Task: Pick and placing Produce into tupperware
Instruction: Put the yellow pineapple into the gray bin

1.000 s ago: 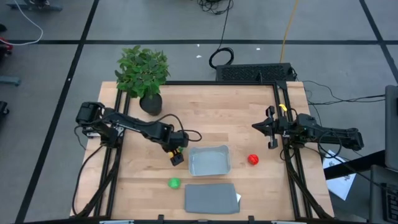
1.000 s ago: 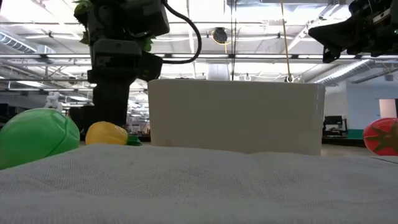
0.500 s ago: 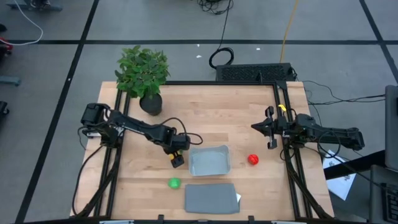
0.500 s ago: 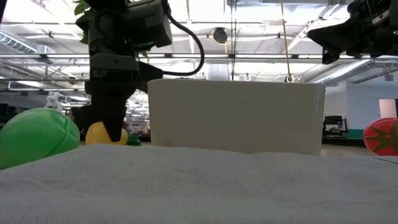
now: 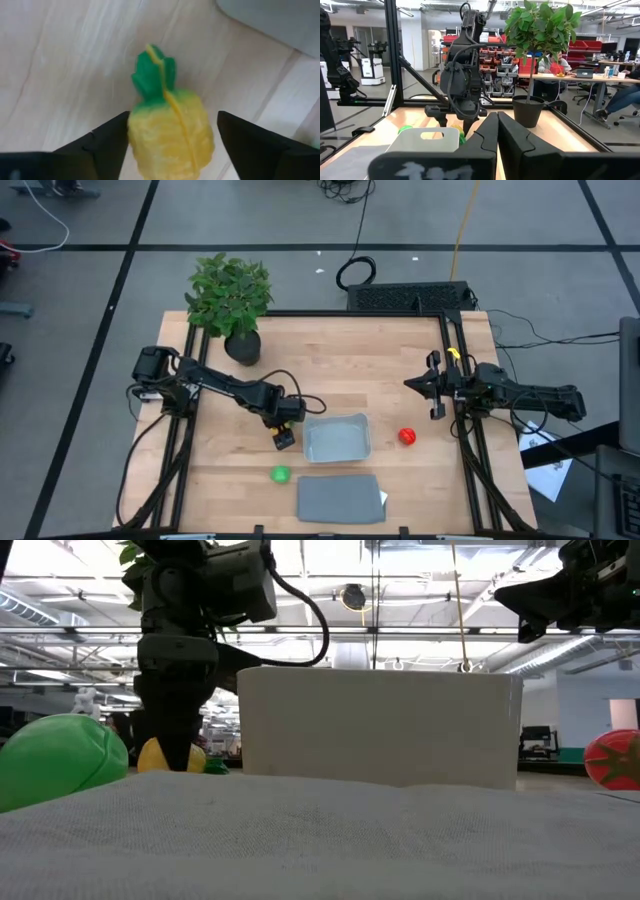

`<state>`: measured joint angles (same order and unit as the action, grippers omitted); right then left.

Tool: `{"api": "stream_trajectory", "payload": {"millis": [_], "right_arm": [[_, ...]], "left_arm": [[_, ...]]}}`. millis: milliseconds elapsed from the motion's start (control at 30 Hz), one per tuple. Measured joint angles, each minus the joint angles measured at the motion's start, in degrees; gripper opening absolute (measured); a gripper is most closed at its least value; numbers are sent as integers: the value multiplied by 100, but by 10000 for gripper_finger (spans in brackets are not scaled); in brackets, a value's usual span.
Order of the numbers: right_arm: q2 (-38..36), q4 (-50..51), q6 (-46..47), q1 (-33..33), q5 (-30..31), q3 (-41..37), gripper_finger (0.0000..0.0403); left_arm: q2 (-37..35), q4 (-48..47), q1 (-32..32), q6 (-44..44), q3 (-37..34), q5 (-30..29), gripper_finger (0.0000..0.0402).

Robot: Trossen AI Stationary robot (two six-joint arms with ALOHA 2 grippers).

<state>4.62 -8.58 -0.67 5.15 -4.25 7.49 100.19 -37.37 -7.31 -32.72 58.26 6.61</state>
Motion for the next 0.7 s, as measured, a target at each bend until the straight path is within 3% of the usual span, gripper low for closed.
{"api": "stream_trajectory", "payload": {"millis": [333,700], "right_arm": [[0,0,0,0,0,0,0],[2,0,0,0,0,0,0]], "left_arm": [[-11,-8,0,53,7,0,183],[-189,-342,152,263,22,262,215]]}}
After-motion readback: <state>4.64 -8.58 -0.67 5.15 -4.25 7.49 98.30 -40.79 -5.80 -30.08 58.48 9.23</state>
